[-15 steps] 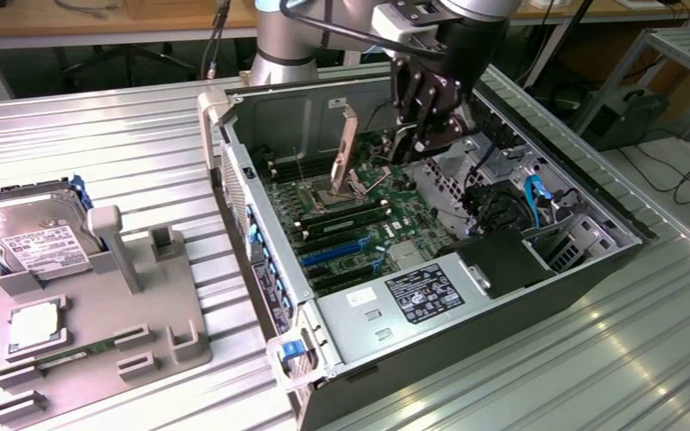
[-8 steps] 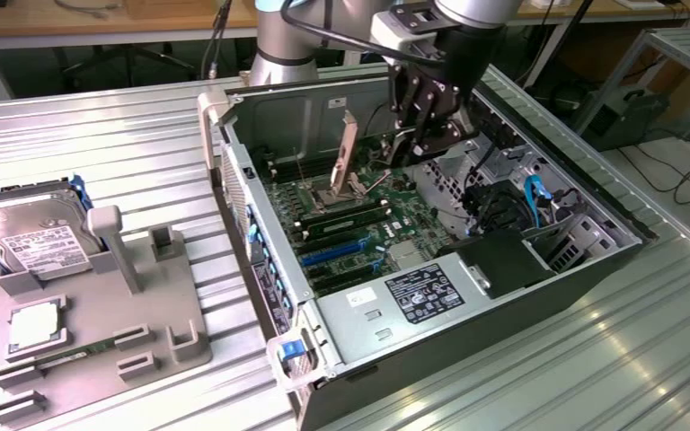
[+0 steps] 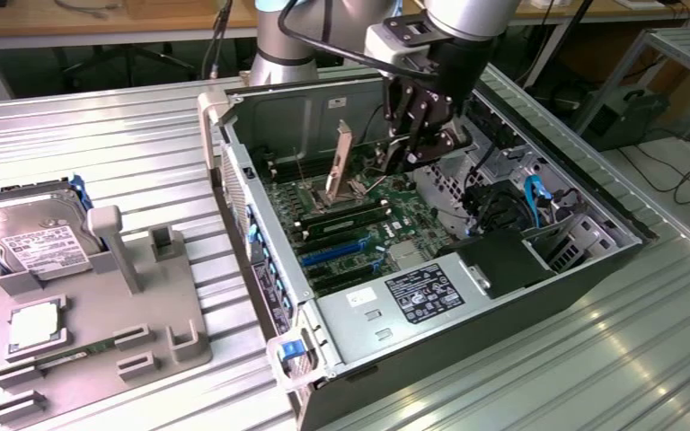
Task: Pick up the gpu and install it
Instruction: 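Insert the gpu into the slot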
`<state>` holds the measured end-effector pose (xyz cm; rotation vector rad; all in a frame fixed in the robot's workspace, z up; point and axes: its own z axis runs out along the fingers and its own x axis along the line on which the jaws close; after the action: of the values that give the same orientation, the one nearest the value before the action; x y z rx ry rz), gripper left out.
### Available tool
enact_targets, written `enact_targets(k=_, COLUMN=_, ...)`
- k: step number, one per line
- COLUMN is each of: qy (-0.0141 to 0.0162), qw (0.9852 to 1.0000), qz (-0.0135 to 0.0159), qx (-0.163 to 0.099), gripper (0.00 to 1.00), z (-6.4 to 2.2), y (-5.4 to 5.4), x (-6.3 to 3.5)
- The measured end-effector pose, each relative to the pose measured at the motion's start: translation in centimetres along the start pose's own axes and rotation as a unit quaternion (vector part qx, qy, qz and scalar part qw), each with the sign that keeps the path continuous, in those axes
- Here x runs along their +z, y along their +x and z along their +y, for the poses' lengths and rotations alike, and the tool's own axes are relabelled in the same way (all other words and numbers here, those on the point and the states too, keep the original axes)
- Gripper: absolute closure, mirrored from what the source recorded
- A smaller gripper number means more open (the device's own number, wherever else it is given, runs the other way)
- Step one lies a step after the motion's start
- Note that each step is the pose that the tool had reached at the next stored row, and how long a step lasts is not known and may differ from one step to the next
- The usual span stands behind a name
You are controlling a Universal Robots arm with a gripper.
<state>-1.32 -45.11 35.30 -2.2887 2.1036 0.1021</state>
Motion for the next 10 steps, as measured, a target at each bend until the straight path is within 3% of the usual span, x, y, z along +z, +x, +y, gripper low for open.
enact_targets(k=10, qy=-0.0051, qw=1.0, qz=-0.0004, qx=0.0, gripper=0.72, z=0.38, y=0.1, x=1.39)
